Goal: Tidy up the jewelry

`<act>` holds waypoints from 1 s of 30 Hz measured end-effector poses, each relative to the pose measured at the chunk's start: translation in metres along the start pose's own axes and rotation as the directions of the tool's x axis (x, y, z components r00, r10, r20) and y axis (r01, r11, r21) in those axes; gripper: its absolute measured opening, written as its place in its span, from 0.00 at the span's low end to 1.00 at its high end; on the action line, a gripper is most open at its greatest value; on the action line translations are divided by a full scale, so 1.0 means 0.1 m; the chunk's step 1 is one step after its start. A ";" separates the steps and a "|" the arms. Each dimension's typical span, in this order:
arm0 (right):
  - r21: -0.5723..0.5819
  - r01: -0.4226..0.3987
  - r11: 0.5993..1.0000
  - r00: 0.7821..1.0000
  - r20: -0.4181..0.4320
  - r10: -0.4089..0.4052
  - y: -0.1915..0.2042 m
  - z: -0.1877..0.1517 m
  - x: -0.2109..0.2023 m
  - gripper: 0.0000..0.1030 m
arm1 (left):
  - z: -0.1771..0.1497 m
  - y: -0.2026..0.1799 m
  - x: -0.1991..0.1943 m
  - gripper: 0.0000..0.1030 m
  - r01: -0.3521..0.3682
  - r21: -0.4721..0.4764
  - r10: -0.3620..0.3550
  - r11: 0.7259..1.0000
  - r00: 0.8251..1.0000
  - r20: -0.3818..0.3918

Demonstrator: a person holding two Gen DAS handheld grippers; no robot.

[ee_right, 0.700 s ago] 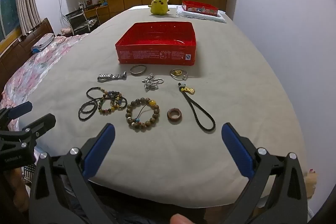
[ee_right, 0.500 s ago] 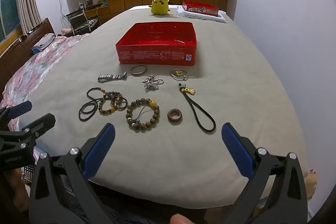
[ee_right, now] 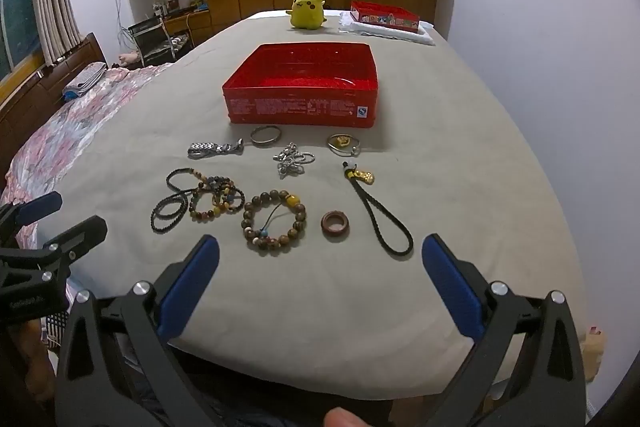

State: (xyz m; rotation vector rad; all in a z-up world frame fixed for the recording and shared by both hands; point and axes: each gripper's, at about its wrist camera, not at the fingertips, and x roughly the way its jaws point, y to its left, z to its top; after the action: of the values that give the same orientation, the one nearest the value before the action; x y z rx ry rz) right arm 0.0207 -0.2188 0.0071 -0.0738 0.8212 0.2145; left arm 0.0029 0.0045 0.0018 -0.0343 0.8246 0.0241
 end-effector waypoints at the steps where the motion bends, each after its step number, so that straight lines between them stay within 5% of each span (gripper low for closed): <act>1: -0.002 -0.001 1.000 1.000 0.000 0.001 0.00 0.00 0.01 0.97 | 0.00 -0.01 0.00 0.96 -0.001 0.001 0.001 1.000 1.000 0.000; 30: 0.000 -0.002 1.000 1.000 -0.002 0.002 0.01 0.03 0.02 0.97 | 0.00 -0.02 0.01 0.96 -0.002 0.001 0.002 1.000 1.000 0.000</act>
State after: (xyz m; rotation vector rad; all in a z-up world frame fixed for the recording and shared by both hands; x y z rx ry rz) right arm 0.0238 -0.2175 0.0081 -0.0735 0.8227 0.2166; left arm 0.0035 0.0024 0.0015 -0.0326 0.8246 0.0252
